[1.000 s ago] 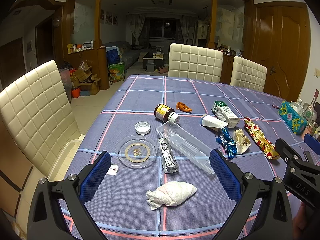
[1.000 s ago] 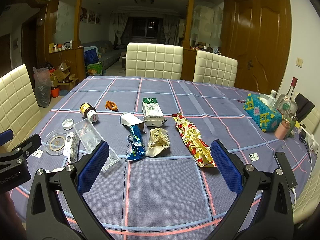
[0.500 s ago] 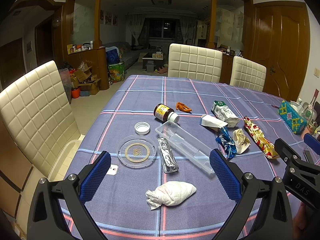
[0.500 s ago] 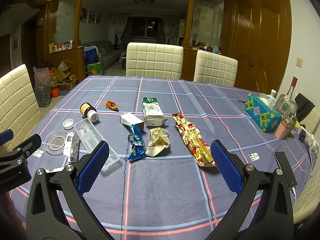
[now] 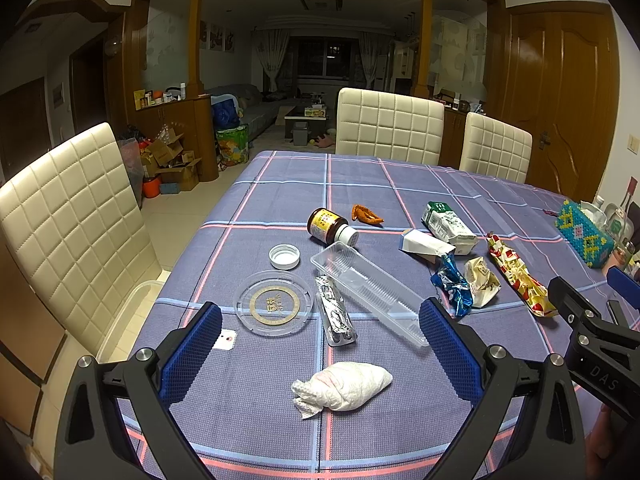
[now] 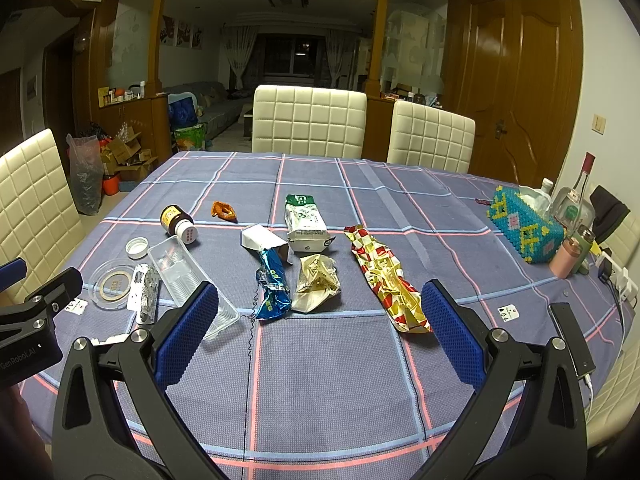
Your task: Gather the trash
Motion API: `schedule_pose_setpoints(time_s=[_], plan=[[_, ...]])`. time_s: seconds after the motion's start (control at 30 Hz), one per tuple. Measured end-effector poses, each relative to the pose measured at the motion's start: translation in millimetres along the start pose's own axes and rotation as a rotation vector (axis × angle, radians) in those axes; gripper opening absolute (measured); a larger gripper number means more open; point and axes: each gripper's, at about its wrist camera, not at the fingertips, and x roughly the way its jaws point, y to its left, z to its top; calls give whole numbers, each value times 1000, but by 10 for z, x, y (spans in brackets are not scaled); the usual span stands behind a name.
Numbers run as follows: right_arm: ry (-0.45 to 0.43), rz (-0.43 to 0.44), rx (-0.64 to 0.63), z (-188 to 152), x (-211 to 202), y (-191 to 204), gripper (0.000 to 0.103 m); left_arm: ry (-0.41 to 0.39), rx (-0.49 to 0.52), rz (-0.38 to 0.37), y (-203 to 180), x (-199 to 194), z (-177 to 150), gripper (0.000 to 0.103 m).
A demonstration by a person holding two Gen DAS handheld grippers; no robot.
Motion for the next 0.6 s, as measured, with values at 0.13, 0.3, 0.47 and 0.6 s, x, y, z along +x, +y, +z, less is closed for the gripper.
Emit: schedule_pose_setpoints(time_s=[0.13, 0.3, 0.47, 0.6], plan=[[-1, 0, 0, -3, -2, 3, 100, 0, 0, 0, -1, -1, 0, 97], [-1, 0, 0, -2, 1, 2, 100, -1, 0, 1, 0, -1, -1, 97], [-1, 0, 1, 3, 8, 0, 100, 0, 0, 1, -1, -2, 0, 97], [-1, 0, 0, 12, 21, -20, 100, -1, 1, 1, -1, -1, -2, 97]])
